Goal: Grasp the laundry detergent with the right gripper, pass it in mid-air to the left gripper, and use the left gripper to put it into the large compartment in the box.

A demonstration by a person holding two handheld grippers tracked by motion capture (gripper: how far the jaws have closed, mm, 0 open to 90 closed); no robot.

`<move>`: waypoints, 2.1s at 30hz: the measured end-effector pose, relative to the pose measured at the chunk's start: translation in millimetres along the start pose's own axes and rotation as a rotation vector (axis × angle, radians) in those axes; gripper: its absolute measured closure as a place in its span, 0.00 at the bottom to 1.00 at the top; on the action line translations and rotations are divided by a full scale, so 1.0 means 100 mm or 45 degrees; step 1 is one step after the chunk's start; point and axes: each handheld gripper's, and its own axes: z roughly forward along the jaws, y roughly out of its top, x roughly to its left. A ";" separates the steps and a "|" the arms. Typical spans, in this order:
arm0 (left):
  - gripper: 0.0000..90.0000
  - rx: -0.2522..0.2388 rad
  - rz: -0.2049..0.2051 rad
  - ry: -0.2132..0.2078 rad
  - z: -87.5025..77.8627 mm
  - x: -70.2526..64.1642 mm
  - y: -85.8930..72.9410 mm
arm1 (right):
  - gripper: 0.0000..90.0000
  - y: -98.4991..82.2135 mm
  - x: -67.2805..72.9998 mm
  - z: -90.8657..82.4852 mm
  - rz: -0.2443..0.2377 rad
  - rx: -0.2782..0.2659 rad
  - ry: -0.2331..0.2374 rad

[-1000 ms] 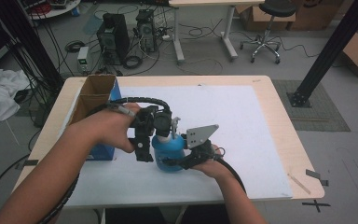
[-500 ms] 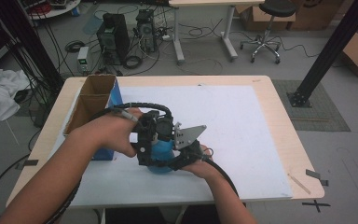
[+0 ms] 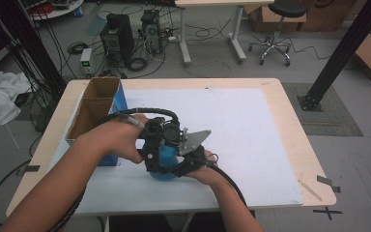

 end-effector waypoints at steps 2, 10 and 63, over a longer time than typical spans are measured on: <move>0.07 -0.004 -0.003 0.003 0.00 0.00 0.00 | 0.51 0.00 0.00 0.00 0.001 0.000 -0.001; 0.15 0.007 -0.006 0.008 0.01 0.01 0.01 | 0.51 -0.02 -0.01 0.01 0.017 -0.011 0.008; 0.42 0.048 -0.004 0.058 0.00 0.01 0.03 | 0.51 -0.01 -0.02 0.01 0.025 -0.015 -0.010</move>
